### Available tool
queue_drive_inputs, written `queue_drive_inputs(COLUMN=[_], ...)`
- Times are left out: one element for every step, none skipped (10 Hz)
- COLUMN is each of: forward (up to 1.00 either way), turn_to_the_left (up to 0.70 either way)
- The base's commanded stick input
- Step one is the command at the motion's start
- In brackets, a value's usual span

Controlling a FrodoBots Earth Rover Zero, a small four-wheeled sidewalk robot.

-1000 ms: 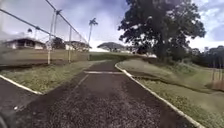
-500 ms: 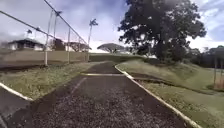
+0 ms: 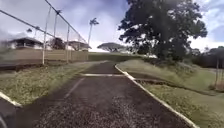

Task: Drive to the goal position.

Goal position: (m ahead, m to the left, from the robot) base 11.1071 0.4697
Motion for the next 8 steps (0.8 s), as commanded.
queue_drive_inputs(forward=[0.5, 0.5, 0.5, 0.5, 0.5, 0.5, 0.5, 0.5], turn_to_the_left=[0.0, 0.0, 0.0, 0.0, 0.0, 0.0, 0.0, 0.0])
